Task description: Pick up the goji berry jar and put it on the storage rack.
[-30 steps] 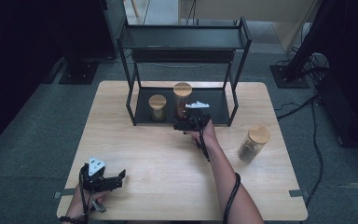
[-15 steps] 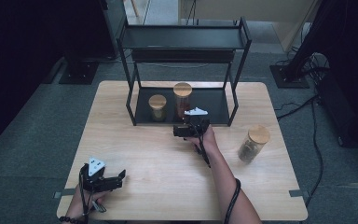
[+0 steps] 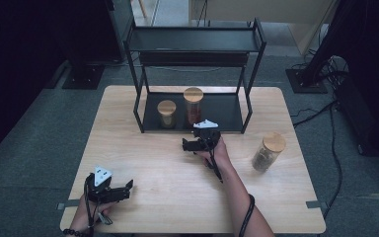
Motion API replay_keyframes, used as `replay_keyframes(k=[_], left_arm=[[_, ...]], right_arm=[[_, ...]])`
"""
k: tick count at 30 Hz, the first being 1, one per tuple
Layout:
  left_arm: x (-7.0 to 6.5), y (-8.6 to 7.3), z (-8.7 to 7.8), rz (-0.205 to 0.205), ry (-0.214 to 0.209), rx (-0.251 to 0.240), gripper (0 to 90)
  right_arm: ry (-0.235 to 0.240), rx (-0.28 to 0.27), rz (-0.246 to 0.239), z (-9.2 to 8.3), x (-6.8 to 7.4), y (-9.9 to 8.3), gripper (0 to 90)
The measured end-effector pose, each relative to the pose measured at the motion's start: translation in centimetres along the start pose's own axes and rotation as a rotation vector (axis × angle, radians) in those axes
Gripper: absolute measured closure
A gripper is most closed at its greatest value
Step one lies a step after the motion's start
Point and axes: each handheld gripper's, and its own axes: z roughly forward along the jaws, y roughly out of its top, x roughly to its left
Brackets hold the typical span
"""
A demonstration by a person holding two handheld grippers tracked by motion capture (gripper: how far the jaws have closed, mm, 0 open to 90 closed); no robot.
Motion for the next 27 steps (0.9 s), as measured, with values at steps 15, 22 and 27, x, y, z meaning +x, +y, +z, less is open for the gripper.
replay_keyframes(k=[15, 22, 27], left_arm=[[-0.1, 0.0, 0.0, 0.007, 0.004, 0.003, 0.6], [-0.1, 0.0, 0.0, 0.014, 0.004, 0.005, 0.6], [-0.1, 0.0, 0.1, 0.02, 0.01, 0.013, 0.6]], right_arm=[[-0.001, 0.036, -0.027, -0.5, 0.5, -0.6, 0.6], [-0.008, 0.041, -0.035, -1.0, 0.5, -1.1, 0.6], [-0.016, 0.048, -0.055, -1.3, 0.7, -1.4, 0.6]])
